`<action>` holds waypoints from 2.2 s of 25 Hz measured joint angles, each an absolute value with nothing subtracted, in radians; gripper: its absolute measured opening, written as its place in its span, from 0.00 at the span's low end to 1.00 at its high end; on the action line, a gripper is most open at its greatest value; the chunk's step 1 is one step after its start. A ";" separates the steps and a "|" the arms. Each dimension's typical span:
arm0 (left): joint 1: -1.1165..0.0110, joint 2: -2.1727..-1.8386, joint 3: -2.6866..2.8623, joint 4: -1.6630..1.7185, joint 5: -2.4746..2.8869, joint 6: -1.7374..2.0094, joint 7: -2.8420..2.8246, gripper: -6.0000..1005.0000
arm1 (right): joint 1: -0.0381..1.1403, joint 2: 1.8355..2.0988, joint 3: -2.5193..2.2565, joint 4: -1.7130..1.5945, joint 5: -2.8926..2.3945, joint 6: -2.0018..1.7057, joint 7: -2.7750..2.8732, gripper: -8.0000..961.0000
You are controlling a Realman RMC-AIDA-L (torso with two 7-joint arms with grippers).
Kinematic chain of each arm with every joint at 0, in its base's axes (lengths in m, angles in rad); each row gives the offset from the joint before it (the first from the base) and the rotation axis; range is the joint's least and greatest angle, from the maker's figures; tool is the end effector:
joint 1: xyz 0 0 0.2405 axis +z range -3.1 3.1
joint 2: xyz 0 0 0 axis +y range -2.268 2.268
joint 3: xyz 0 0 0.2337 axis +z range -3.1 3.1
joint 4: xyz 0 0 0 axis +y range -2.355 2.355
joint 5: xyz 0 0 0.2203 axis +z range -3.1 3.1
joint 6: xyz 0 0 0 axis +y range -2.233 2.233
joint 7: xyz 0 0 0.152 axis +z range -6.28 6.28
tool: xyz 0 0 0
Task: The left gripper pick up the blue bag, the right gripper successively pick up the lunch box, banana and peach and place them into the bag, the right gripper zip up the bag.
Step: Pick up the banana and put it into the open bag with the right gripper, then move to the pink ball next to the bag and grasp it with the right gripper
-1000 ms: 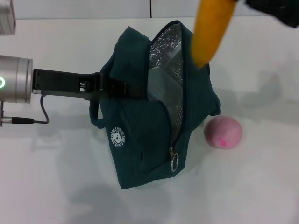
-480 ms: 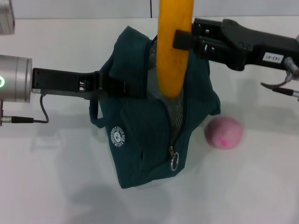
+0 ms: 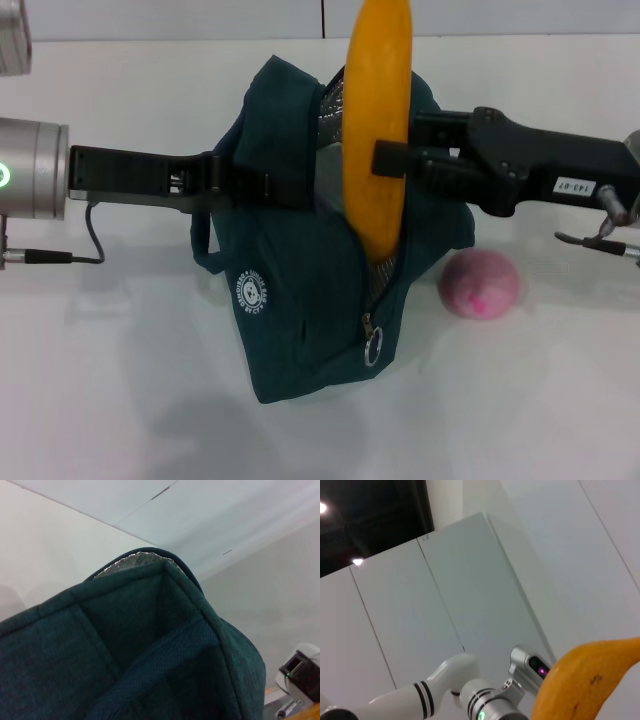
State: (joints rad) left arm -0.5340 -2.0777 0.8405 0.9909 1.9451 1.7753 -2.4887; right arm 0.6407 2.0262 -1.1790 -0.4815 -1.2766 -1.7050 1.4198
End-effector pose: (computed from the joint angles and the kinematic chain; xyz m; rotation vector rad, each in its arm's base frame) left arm -0.1852 0.3282 0.0394 2.4739 1.6222 0.6638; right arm 0.1465 0.3293 -0.0060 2.7149 -0.5062 -1.3545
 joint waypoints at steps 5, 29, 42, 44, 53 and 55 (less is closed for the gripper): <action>-0.535 -2.079 0.841 0.991 1.945 1.775 -2.491 0.04 | 0.636 2.027 -1.182 -0.465 -1.272 -1.704 1.381 0.56; -0.534 -2.077 0.841 0.992 1.942 1.778 -2.505 0.04 | 0.581 1.994 -1.133 -0.504 -1.235 -1.686 1.385 0.85; -0.528 -2.074 0.841 0.991 1.942 1.778 -2.494 0.04 | 0.509 1.827 -1.064 -0.743 -1.616 -1.711 1.406 0.88; -0.527 -2.074 0.841 0.991 1.943 1.778 -2.494 0.04 | 0.510 1.825 -1.013 -0.760 -1.698 -1.715 1.425 0.88; -0.513 -2.075 0.841 0.991 1.945 1.776 -2.483 0.04 | 0.507 1.885 -0.952 -0.764 -1.883 -1.598 1.442 0.88; -0.511 -2.076 0.841 0.991 1.945 1.775 -2.481 0.04 | 0.512 1.905 -0.956 -0.764 -1.913 -1.573 1.442 0.87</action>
